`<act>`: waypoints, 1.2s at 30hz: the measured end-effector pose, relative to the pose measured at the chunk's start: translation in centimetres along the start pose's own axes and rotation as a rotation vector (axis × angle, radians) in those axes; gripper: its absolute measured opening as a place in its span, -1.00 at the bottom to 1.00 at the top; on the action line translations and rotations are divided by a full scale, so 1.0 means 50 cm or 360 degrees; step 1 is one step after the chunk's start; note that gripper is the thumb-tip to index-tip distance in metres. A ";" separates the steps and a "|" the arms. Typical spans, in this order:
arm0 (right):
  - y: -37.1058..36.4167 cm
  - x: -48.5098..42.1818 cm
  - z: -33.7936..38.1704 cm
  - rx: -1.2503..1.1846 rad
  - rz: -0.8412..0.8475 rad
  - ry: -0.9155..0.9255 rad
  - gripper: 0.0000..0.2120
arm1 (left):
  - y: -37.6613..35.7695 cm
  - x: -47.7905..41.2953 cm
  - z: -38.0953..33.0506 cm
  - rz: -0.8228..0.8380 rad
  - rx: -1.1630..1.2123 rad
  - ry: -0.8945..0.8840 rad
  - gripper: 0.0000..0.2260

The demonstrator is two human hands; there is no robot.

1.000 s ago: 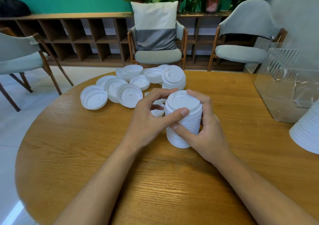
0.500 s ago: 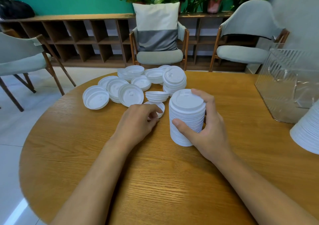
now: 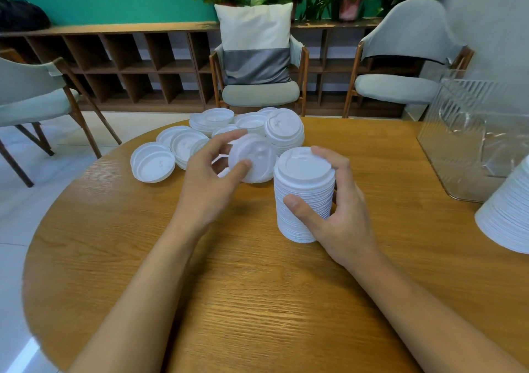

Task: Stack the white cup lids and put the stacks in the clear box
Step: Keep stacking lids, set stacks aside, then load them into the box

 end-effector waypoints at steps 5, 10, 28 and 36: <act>0.002 -0.001 0.004 -0.0034 -0.0049 0.0015 -0.38 | 0.003 -0.003 0.013 -0.0067 0.0731 0.0263 -0.65; 0.001 0.000 0.007 -0.0045 -0.0064 0.0042 -0.37 | -0.045 0.008 0.000 0.0119 0.1081 0.0343 -0.66; 0.003 -0.002 0.014 -0.0036 -0.0089 0.0107 -0.28 | -0.100 0.041 -0.040 0.0295 0.0145 -0.0083 -0.56; -0.005 -0.003 0.019 -0.0105 -0.0027 0.0066 -0.16 | -0.101 0.042 -0.046 0.0235 0.0222 -0.0110 -0.53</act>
Point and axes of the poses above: each hand's wrist, its own x-axis away from the middle knuckle, its own y-axis out of the back of the hand, z = x × y, the point moved 9 cm from there along -x, towards the middle knuckle
